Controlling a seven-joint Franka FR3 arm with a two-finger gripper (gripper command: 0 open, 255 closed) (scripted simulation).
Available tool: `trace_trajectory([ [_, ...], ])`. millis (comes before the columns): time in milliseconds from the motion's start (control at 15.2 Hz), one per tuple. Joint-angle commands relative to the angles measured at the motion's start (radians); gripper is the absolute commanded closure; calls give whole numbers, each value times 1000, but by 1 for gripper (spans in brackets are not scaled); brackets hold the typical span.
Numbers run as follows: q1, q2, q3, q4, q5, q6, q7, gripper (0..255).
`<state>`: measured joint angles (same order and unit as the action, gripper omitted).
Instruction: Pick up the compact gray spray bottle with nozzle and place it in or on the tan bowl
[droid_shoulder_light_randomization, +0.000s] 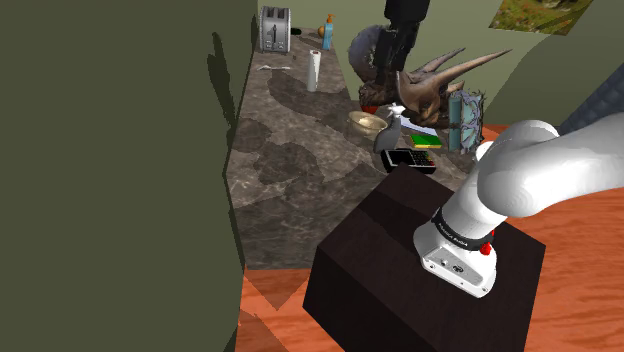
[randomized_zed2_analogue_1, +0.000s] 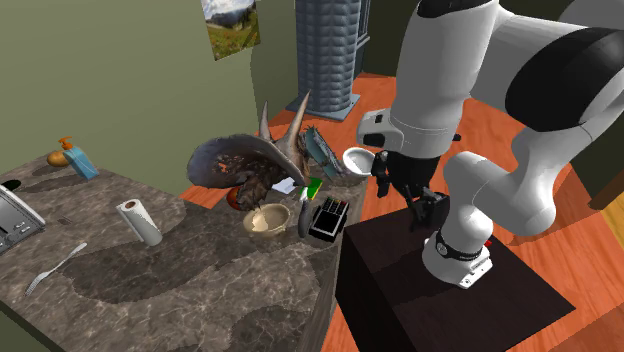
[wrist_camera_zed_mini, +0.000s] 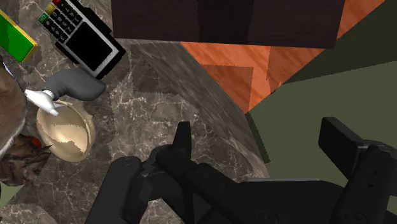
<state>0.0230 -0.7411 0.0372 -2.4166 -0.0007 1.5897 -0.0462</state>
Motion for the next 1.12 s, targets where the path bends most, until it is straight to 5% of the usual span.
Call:
trace_trajectory([
  [0,0,0,0,0,0,0,0,0],
  [1056,-64,310,-197,-167,-331,340,-425,0],
])
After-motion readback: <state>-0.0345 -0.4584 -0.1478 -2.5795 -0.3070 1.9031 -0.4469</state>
